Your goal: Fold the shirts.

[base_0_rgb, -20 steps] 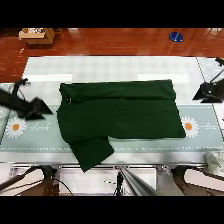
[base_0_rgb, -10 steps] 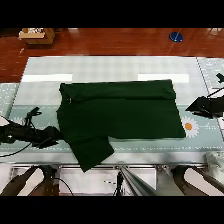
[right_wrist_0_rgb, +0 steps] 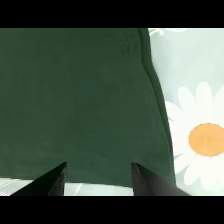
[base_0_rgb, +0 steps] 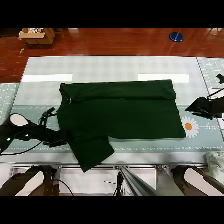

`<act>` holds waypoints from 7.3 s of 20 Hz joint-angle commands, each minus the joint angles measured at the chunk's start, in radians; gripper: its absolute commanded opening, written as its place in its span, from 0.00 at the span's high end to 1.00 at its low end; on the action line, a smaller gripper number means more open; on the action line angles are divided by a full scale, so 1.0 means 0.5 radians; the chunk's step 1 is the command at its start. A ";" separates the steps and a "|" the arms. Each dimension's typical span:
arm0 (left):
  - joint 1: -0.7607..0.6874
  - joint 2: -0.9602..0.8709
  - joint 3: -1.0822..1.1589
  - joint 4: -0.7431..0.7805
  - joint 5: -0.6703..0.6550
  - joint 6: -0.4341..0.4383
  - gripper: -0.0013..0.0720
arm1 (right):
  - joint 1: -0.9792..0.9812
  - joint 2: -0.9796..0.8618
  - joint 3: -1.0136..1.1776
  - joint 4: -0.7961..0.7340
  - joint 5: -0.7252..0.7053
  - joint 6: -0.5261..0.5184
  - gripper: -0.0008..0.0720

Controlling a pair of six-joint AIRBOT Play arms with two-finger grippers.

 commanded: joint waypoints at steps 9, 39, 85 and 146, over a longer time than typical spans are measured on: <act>-0.169 -0.252 -0.003 -0.062 0.217 0.115 0.94 | -0.002 0.001 0.000 -0.005 0.089 0.027 0.33; -0.169 -0.092 -0.002 -0.102 0.063 0.136 0.94 | -0.429 -0.122 -0.850 0.220 -0.435 -0.079 0.47; -0.098 -1.652 2.300 -0.110 0.207 0.150 0.06 | 0.652 -1.090 0.648 0.127 -1.212 0.117 0.95; -1.798 -1.942 2.301 -1.510 0.703 0.143 0.94 | 0.367 0.672 0.648 0.259 0.159 0.791 0.95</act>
